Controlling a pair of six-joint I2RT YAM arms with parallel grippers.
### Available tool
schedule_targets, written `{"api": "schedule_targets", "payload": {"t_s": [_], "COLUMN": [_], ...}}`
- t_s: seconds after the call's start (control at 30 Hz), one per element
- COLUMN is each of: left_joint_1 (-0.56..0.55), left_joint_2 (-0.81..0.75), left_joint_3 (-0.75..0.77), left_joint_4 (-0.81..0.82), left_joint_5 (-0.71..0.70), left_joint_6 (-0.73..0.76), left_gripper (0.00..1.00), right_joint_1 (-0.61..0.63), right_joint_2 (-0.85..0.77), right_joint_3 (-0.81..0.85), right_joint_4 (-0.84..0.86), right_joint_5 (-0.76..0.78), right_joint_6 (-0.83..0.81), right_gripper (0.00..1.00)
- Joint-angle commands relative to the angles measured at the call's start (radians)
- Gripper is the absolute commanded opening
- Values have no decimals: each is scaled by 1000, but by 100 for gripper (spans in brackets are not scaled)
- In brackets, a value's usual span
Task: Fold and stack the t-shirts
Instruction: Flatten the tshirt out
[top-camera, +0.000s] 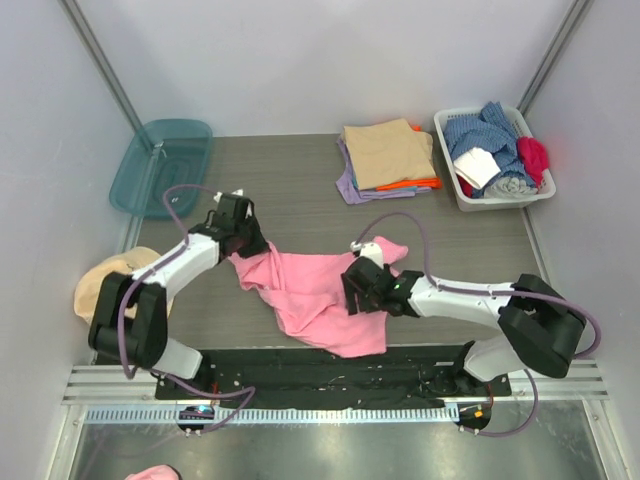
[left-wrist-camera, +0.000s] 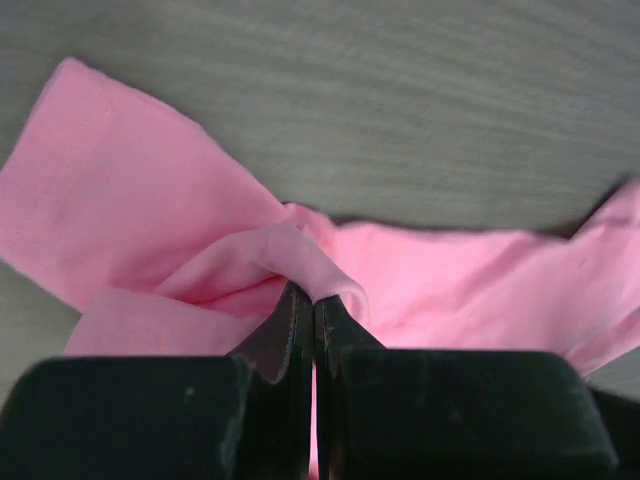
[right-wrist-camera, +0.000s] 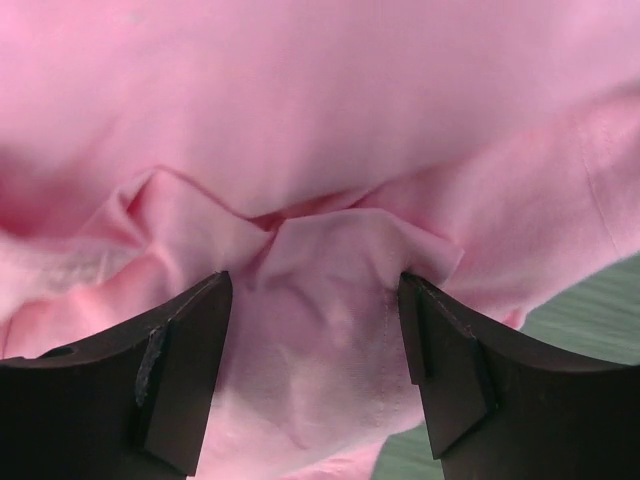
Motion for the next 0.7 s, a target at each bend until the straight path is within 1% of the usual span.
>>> {"api": "schedule_targets", "payload": {"t_s": [0.0, 0.03, 0.07, 0.1, 0.17, 0.2, 0.27, 0.3, 0.33, 0.4, 0.43, 0.47, 0.53, 0.57, 0.6, 0.63, 0.67], "left_joint_1": [5, 3, 5, 2, 2, 0, -5, -11, -14, -20, -21, -21, -20, -20, -18, -18, -18], "left_joint_2": [137, 168, 235, 266, 358, 393, 482, 510, 534, 580, 581, 570, 501, 475, 417, 391, 359], "left_joint_3": [151, 203, 229, 257, 337, 364, 441, 468, 514, 553, 576, 579, 570, 568, 571, 575, 579], "left_joint_4": [174, 185, 202, 208, 225, 229, 257, 263, 278, 288, 280, 272, 242, 223, 203, 159, 133], "left_joint_5": [111, 131, 167, 184, 241, 266, 312, 368, 394, 468, 479, 476, 439, 426, 392, 383, 372], "left_joint_6": [8, 8, 8, 8, 6, 2, -4, -16, -24, -32, -30, -26, 8, 22, 37, 63, 77], "left_gripper": [0, 0, 0, 0, 0, 0, 0, 0, 0, 0, 7, 31, 57, 89, 96, 100, 100], "right_joint_1": [182, 216, 244, 302, 351, 401, 442, 460, 489, 502, 500, 500, 497, 486, 476, 463, 430], "right_joint_2": [28, 54, 68, 83, 134, 152, 200, 206, 208, 183, 159, 133, 33, -34, -63, -89, -117], "right_joint_3": [2, 17, 34, 74, 122, 169, 215, 256, 274, 310, 315, 321, 329, 331, 332, 332, 328], "right_joint_4": [18, 19, 21, 21, 15, 15, 13, 12, 9, -13, -25, -57, -88, -115, -128, -152, -160], "right_joint_5": [-126, -128, -131, -131, -131, -139, -149, -151, -136, -104, -56, -16, 51, 103, 119, 153, 168], "right_joint_6": [139, 150, 168, 173, 179, 179, 176, 173, 172, 159, 158, 150, 130, 121, 100, 92, 83], "right_gripper": [75, 75, 75, 75, 75, 75, 75, 75, 75, 75, 76, 77, 80, 80, 80, 81, 82]}}
